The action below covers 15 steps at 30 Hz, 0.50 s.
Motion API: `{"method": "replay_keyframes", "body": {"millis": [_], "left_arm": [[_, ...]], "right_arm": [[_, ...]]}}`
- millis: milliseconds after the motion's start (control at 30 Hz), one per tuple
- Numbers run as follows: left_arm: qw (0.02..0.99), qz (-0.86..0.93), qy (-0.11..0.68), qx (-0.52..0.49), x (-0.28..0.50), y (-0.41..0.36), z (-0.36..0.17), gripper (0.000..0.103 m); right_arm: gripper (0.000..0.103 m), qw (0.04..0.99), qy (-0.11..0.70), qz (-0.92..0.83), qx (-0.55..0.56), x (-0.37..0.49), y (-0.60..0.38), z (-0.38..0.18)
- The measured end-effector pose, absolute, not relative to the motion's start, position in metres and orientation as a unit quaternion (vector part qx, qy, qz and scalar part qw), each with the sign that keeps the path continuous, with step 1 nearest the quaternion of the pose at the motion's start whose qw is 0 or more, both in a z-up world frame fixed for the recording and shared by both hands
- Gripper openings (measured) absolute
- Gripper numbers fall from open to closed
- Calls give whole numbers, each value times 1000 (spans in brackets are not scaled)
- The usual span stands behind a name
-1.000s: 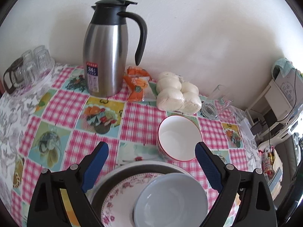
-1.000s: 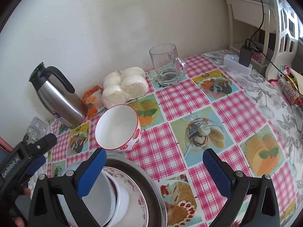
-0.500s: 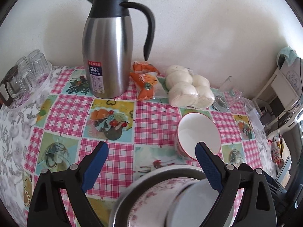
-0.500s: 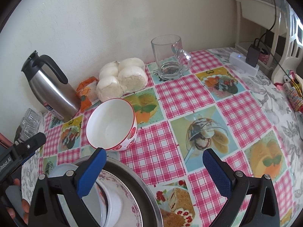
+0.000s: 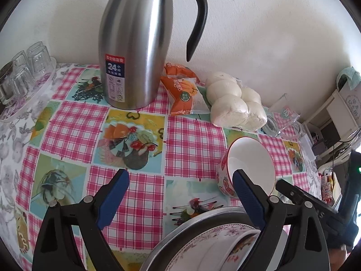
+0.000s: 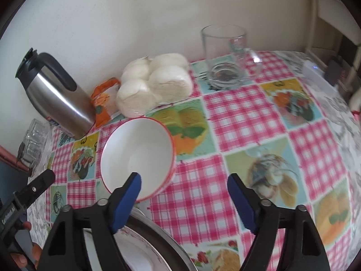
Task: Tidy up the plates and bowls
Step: 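Move both open grippers toward the red-rimmed strawberry bowl, then close both grippers on the strawberry bowl rim and lift it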
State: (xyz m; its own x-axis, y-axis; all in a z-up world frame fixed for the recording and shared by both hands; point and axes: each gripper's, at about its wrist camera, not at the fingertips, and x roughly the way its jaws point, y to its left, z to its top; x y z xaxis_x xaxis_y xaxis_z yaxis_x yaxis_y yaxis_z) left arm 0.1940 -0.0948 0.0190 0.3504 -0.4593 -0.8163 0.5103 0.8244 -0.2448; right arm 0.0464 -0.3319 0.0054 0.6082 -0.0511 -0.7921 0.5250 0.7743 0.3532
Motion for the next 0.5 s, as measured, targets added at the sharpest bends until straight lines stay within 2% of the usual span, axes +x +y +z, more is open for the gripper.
{"method": "replay_keyframes", "body": {"millis": [133,200,333,500], "left_arm": [[817,-300,492,29,198,-98,14,93],[814,-304,495,31,201,-100,10,92],[805,-310,505,34,205,-106,3,78],[796,-326,509,39,204,-117,-3,75]], "right_arm": [[57,842,432,-162,281,65,-336,-4],[52,839,443,-157,273,72,-339,-9],[39,832,460,-142,275,83,-344,-19],[25,828,471,-113,282,95,-345,-26]]}}
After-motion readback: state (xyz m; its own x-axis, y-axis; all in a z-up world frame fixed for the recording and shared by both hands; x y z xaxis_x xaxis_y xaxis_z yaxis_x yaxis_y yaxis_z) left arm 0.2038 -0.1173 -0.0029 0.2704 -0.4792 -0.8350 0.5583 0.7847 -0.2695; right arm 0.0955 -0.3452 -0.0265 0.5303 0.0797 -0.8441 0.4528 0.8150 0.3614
